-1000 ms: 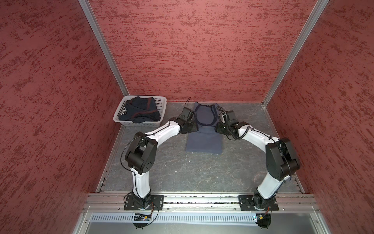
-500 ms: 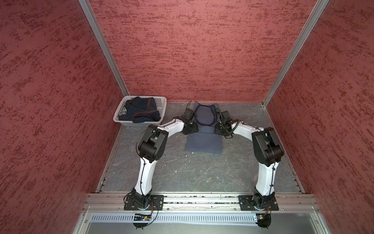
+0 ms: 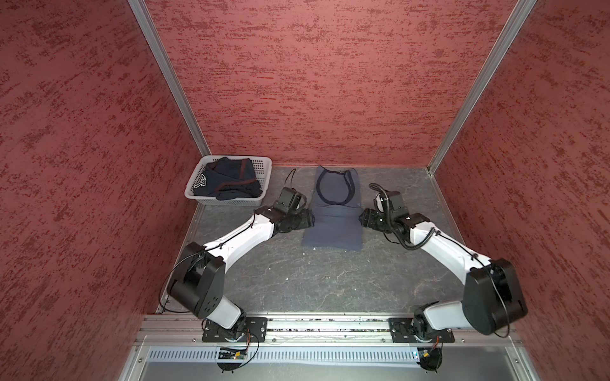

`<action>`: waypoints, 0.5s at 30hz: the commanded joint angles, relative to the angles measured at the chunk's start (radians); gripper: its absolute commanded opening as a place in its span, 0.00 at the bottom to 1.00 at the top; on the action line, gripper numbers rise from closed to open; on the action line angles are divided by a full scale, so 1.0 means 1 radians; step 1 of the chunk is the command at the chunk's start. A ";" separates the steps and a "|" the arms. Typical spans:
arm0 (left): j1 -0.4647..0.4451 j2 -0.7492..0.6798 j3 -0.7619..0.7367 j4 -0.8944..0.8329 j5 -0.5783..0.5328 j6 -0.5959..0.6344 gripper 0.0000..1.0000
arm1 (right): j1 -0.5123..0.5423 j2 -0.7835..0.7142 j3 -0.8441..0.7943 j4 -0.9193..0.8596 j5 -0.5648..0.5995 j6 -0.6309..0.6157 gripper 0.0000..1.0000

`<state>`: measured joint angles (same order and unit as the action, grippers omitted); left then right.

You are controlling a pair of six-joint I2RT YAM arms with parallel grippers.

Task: Fold and stack the tank tops
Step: 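Release the folded hem and draw both grippers back to the near edge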

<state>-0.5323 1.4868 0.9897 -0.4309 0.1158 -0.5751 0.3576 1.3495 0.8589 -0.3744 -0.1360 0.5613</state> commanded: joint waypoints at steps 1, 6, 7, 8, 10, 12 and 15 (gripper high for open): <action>-0.001 -0.061 -0.161 0.087 0.032 -0.064 0.79 | 0.022 -0.084 -0.148 0.081 -0.078 0.120 0.69; 0.000 -0.098 -0.320 0.259 0.077 -0.110 0.79 | 0.048 -0.136 -0.325 0.268 -0.124 0.213 0.67; 0.001 -0.090 -0.331 0.286 0.084 -0.113 0.78 | 0.050 -0.125 -0.347 0.309 -0.130 0.221 0.66; 0.001 -0.078 -0.344 0.315 0.090 -0.115 0.77 | 0.051 -0.111 -0.363 0.344 -0.131 0.222 0.65; 0.001 -0.053 -0.358 0.360 0.091 -0.117 0.76 | 0.056 -0.071 -0.383 0.392 -0.126 0.227 0.64; 0.000 -0.021 -0.363 0.388 0.082 -0.113 0.74 | 0.061 -0.029 -0.393 0.442 -0.135 0.233 0.62; 0.003 0.029 -0.361 0.413 0.078 -0.114 0.71 | 0.077 0.027 -0.396 0.486 -0.133 0.242 0.59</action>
<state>-0.5327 1.4788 0.6319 -0.1036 0.1860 -0.6819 0.4179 1.3464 0.4713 -0.0113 -0.2592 0.7696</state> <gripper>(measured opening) 0.713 0.598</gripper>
